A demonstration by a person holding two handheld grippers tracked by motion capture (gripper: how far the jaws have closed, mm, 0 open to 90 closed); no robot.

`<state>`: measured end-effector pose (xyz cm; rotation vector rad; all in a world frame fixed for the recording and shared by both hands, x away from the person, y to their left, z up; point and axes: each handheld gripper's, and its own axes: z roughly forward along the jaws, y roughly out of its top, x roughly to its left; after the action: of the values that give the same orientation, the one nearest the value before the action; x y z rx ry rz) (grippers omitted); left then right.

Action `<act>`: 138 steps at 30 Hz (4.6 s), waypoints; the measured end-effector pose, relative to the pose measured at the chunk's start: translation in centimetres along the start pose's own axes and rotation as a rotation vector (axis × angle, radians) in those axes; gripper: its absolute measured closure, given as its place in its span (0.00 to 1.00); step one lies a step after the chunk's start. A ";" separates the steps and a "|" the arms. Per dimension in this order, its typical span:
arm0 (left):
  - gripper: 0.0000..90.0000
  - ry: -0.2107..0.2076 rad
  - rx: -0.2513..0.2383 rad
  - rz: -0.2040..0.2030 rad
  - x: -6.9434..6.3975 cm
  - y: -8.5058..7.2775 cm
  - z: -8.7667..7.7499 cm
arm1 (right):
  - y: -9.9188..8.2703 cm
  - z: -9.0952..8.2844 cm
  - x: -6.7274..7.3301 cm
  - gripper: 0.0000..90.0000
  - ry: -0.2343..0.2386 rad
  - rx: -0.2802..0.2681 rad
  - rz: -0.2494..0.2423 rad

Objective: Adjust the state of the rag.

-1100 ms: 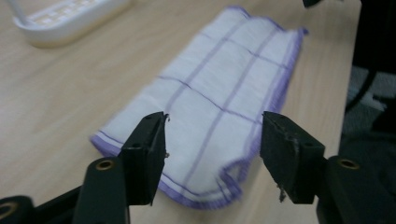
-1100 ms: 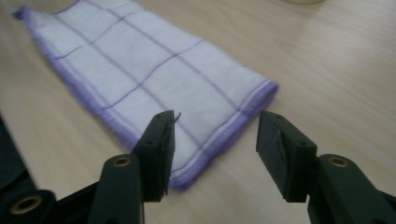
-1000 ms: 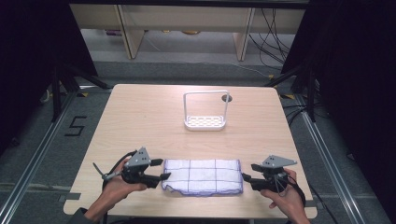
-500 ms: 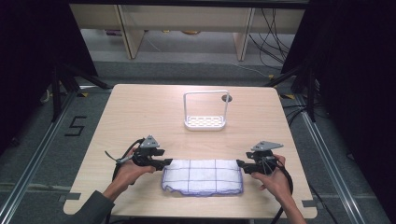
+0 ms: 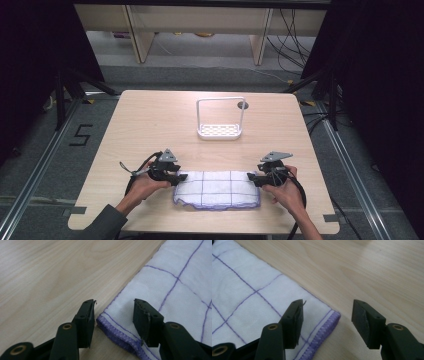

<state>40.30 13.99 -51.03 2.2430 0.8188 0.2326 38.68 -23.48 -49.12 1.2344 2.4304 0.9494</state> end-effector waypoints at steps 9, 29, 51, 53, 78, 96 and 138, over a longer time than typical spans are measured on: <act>0.77 -0.029 0.002 0.027 -0.4 -0.1 -0.1 | -0.2 1.0 0.4 0.52 -0.017 0.023 -0.036; 0.91 -0.041 -0.002 0.125 -3.2 -1.8 -2.1 | 1.8 2.8 -0.7 0.91 0.079 0.000 -0.096; 0.91 -0.237 -0.067 0.150 -10.7 -2.3 -1.7 | 10.8 8.6 0.7 0.91 0.203 0.070 -0.221; 0.91 -0.236 -0.062 0.164 -11.1 -2.1 -1.3 | 11.2 9.3 0.8 0.91 0.209 0.057 -0.252; 0.45 -0.142 -0.141 0.048 -7.8 3.1 -1.4 | 9.5 3.1 -2.1 0.47 0.054 -0.027 -0.029; 0.45 -0.027 -0.088 -0.079 1.0 8.4 5.9 | 8.1 3.7 -2.3 0.47 0.020 0.016 0.003; 0.93 -0.060 -0.069 0.045 1.1 9.9 7.6 | 7.3 6.5 -1.0 0.94 0.072 0.064 -0.100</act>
<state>48.90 5.01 -49.75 2.1949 0.7185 0.2099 47.02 -18.35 -49.35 1.1052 2.5704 0.9101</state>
